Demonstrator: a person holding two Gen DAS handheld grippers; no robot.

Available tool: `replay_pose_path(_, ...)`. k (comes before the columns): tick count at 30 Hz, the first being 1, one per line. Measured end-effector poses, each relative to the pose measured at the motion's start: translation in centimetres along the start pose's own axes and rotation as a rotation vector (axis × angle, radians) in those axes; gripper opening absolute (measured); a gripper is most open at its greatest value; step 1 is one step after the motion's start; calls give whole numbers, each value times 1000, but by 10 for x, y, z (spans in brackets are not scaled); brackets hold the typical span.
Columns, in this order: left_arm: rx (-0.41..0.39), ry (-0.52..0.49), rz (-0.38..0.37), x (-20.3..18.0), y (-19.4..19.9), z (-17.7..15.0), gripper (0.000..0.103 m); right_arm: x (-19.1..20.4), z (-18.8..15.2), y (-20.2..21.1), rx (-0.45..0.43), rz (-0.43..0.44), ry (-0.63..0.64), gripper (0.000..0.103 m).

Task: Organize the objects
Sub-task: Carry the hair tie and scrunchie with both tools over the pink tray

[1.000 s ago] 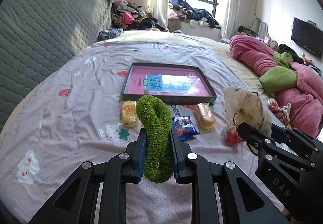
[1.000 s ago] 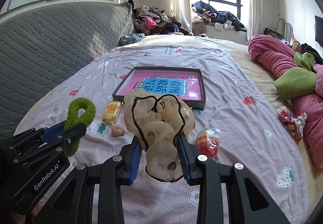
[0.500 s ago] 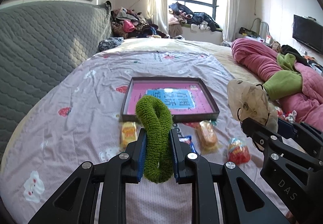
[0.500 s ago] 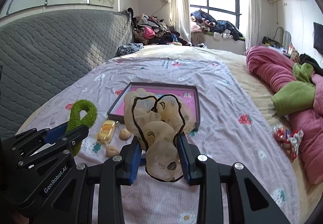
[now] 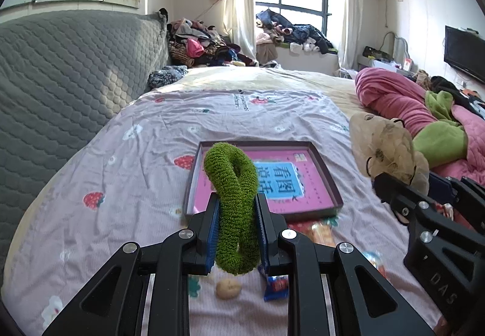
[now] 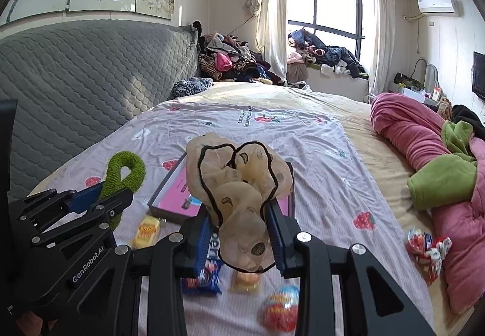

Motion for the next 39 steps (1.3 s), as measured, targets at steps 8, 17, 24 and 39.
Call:
replay_pose_path(8, 3, 6, 30, 9, -45, 32, 23, 0, 25, -45, 4, -2, 12, 35)
replay_pose_path(17, 29, 32, 92, 22, -100, 50, 23, -17, 53, -103, 27, 1, -12, 35)
replay_pose_path(24, 61, 33, 109, 32, -153, 55, 23, -27, 53, -150, 67, -8, 0, 35)
replay_pose_path(39, 104, 52, 71, 49, -224, 66, 23, -46, 46, -207, 141, -7, -14, 35)
Point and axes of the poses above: each gripper's, at about its wrist camera, not at the fingertips, and y roughly against the way its jaws point, x to its left, z to its top, the point moved 10 cm from there along -y, roughly the way its jaws point, and after that the axes turned 5 degrees about -y, right-handed, at the moved point
